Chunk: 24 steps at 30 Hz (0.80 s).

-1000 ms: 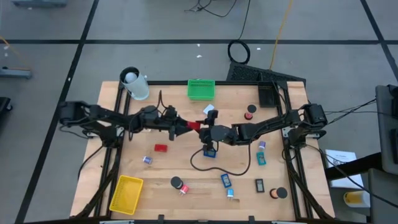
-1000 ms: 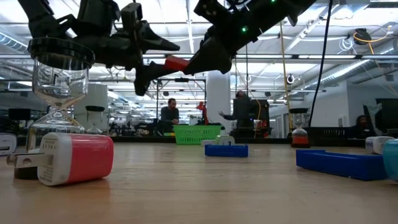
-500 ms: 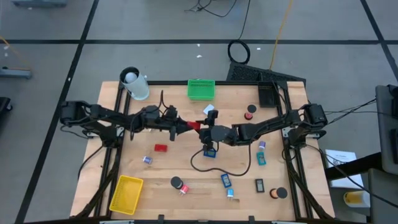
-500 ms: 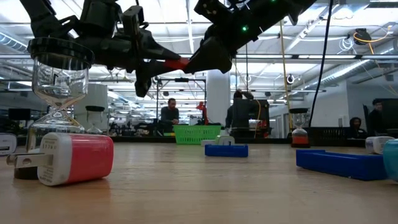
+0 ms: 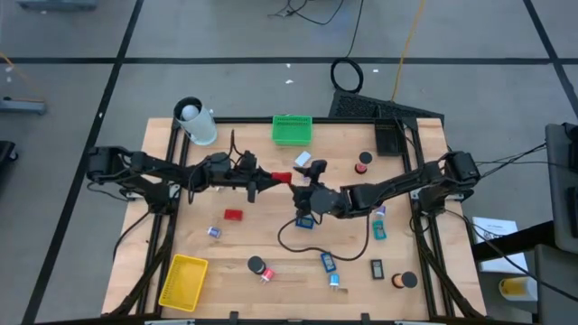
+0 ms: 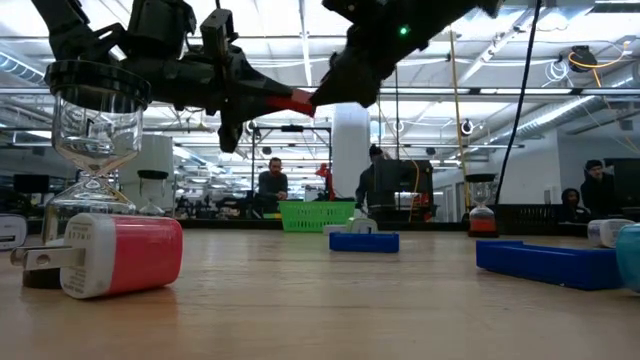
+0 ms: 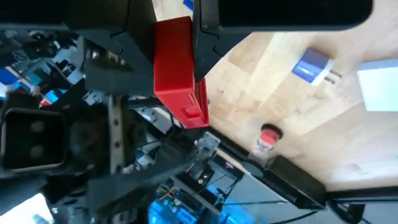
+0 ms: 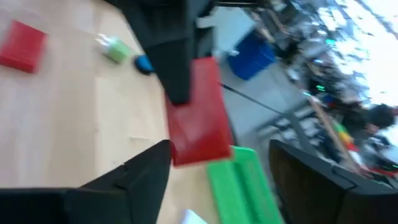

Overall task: Pick & Place Office items
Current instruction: Put the right red timer into the yellow basket

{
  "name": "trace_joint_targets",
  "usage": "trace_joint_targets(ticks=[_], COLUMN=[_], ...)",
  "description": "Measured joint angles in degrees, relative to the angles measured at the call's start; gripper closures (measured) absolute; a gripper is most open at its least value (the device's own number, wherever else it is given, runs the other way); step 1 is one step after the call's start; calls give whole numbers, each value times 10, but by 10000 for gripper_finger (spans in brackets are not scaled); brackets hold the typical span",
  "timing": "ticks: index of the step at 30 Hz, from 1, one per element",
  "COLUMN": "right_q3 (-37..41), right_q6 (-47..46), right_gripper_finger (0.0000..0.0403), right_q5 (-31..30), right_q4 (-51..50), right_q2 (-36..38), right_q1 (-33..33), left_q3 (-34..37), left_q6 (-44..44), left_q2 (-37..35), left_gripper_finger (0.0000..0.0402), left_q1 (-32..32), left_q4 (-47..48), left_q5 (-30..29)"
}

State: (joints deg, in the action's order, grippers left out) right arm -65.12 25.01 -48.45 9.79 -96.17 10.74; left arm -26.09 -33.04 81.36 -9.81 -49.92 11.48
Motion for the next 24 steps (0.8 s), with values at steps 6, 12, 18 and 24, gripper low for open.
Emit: trace_joint_targets(ticks=[6, 12, 18, 24], right_q3=[25, 156, 309, 384], right_q6=[-49, -150, -184, -155], right_gripper_finger=[105, 160, 265, 373], right_q5=[-40, -10, 51, 64], right_q4=[-89, -55, 67, 162], right_q2=[60, 160, 242, 277], right_q1=[14, 7, -10, -18], left_q3=[0, 0, 1, -38], left_q6=[15, 45, 39, -4], left_q2=[-14, -89, -197, -289], left_gripper_finger=[338, 338, 338, 338], left_q1=[-6, -1, 26, 96], left_q4=[38, 172, 367, 621], left_q5=[-18, -42, -11, 18])
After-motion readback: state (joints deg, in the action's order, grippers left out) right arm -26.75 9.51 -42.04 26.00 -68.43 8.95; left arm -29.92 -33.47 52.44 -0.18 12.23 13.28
